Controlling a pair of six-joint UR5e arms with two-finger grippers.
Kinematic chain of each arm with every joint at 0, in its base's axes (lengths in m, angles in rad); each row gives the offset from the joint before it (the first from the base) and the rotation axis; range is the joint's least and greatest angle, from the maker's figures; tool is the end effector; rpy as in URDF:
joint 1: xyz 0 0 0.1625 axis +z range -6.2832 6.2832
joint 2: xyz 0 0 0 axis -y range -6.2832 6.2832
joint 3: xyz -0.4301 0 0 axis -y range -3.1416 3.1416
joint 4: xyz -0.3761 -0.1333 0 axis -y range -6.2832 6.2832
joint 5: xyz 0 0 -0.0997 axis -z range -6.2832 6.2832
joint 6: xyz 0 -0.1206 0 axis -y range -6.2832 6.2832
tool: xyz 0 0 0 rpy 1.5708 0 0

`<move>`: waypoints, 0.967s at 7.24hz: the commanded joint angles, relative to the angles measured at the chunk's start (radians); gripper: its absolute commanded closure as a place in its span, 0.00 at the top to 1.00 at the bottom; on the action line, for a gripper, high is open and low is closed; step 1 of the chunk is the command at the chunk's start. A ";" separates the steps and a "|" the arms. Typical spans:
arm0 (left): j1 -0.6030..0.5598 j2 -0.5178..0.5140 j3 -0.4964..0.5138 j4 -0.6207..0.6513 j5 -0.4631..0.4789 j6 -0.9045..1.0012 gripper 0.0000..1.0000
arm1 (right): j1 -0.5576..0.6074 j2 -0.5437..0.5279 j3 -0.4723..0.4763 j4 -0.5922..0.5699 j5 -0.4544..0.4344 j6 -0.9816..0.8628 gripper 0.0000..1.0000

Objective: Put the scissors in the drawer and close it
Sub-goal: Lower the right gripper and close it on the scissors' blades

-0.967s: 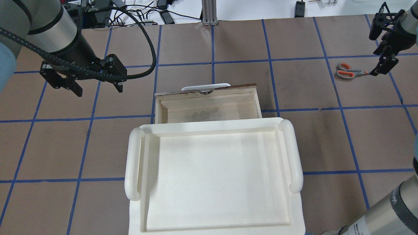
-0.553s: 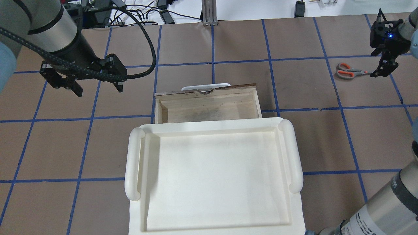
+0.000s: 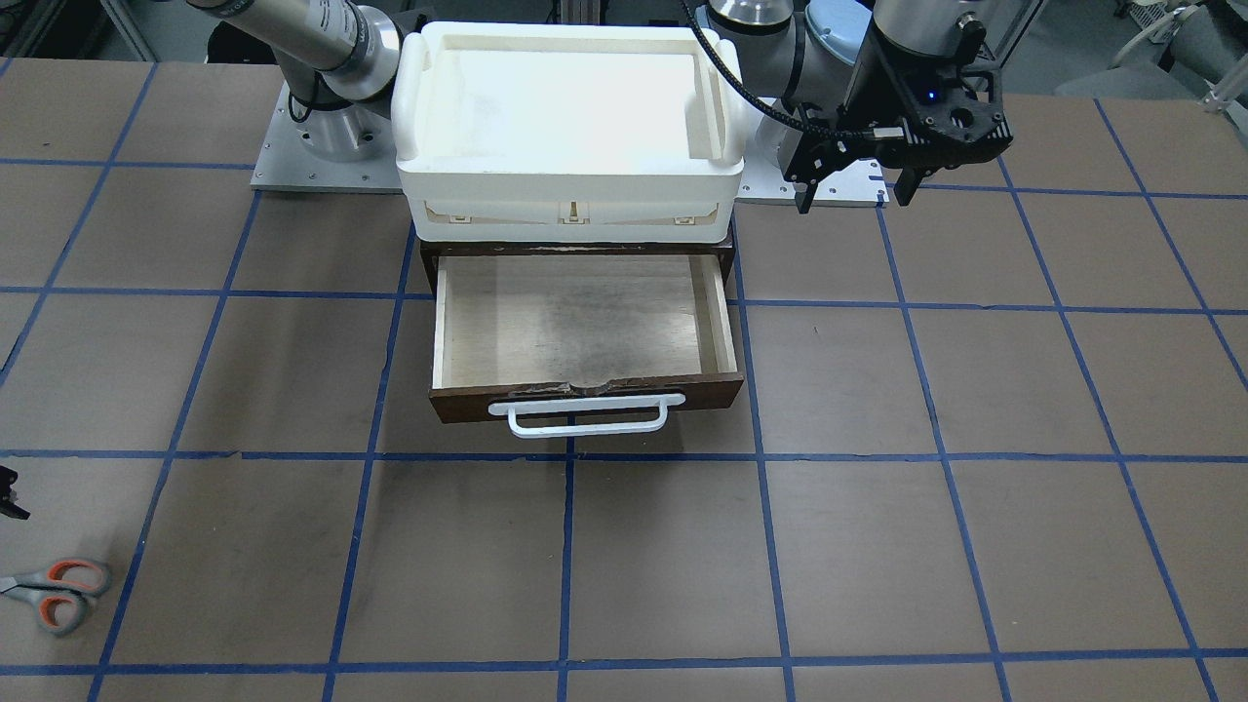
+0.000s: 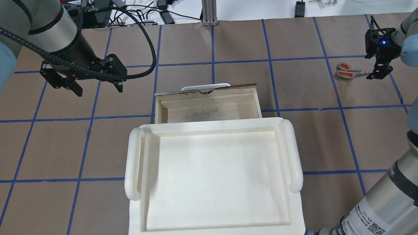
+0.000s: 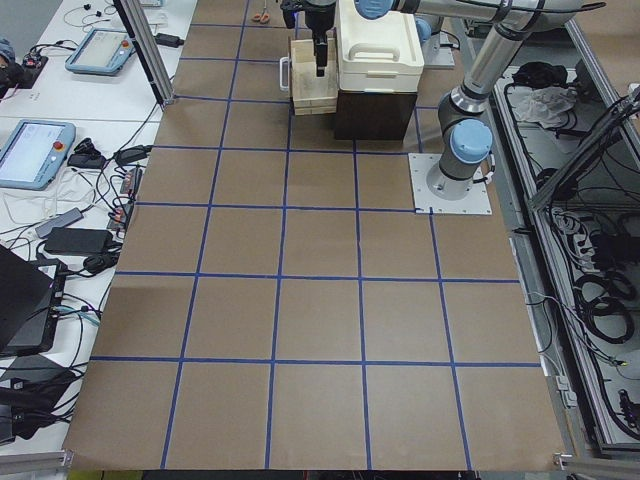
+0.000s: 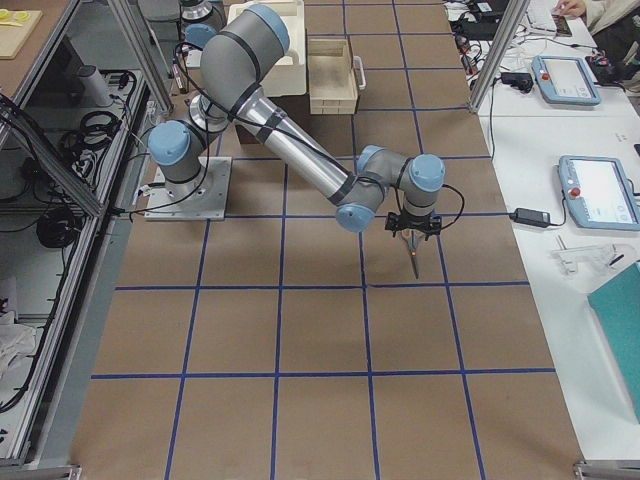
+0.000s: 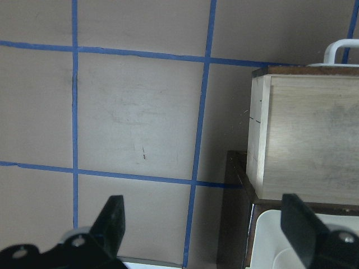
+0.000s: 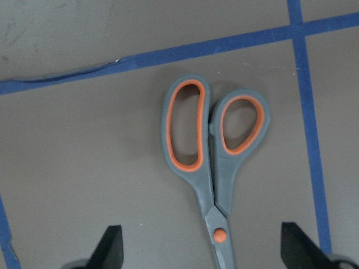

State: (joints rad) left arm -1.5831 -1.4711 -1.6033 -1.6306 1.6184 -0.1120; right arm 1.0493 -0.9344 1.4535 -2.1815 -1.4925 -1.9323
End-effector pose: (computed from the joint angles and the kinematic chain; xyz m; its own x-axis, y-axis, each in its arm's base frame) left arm -0.1329 -0.4314 0.4960 -0.9939 -0.0999 -0.0465 -0.0994 0.9950 -0.0127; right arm -0.2212 -0.6715 0.2112 -0.1570 -0.9811 0.1131 -0.9873 0.1534 -0.0405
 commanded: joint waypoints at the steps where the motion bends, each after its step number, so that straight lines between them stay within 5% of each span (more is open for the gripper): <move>1: 0.000 0.000 0.000 0.000 0.000 0.000 1.00 | 0.000 0.038 -0.030 -0.034 0.027 -0.089 0.91; 7: 0.000 0.000 0.000 0.000 0.000 0.000 1.00 | 0.001 0.101 -0.051 -0.026 0.011 -0.136 0.88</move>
State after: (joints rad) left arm -1.5831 -1.4711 -1.6031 -1.6306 1.6187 -0.1120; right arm 1.0505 -0.8351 1.4025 -2.2105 -1.4786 -2.0669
